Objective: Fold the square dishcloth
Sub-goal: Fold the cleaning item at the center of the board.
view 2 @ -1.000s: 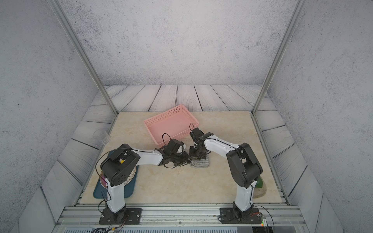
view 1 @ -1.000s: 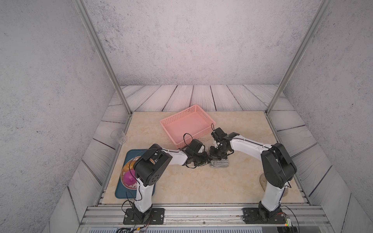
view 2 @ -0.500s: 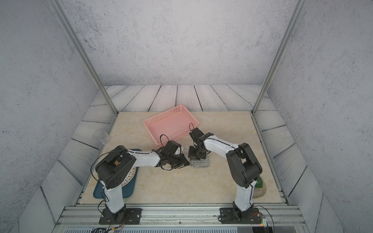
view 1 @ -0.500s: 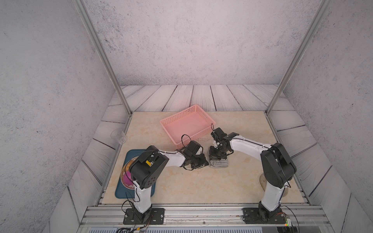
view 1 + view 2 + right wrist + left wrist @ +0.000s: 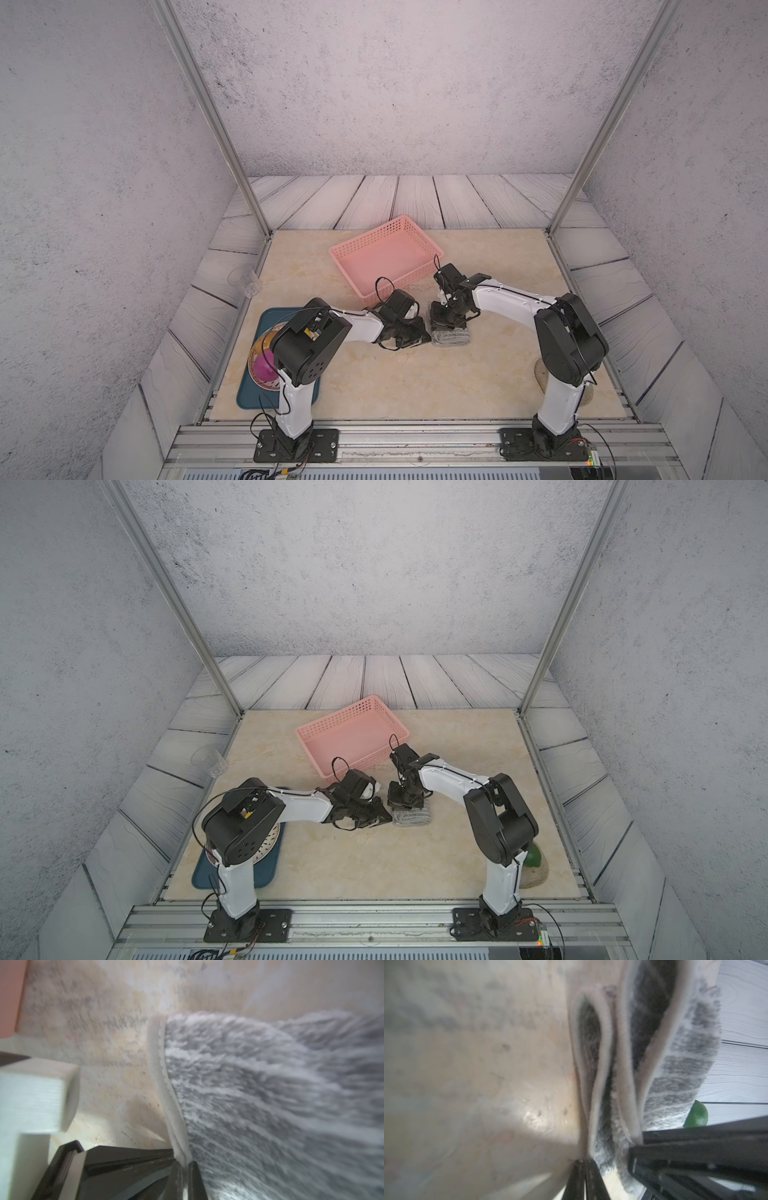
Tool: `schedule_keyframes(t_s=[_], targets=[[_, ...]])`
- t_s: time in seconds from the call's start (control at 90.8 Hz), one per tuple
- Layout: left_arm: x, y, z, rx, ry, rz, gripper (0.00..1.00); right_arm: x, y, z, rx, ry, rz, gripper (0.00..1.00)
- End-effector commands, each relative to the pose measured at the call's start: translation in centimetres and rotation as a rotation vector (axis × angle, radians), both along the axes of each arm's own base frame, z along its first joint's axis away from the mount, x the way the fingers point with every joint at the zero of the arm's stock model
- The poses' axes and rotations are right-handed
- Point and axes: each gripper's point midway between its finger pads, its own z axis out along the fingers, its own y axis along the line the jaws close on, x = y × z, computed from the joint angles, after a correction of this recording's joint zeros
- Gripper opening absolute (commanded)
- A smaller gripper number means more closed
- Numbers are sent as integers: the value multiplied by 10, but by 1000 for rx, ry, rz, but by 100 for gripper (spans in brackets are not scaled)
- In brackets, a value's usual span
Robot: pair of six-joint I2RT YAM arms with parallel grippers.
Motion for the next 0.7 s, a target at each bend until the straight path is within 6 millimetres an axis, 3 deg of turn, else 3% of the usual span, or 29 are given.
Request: schedule_keyframes(t_s=[0.0, 0.253, 0.363, 0.694], targets=[[-4, 6, -17, 46, 33, -4, 11, -9, 0, -11, -10, 47, 9, 0], [-4, 7, -17, 50, 31, 0, 11, -14, 1, -20, -10, 81, 17, 0], [-4, 7, -17, 49, 30, 0, 11, -14, -1, -15, -14, 72, 23, 9], [-2, 7, -14, 58, 25, 1, 11, -5, 13, 36, 100, -46, 57, 23]])
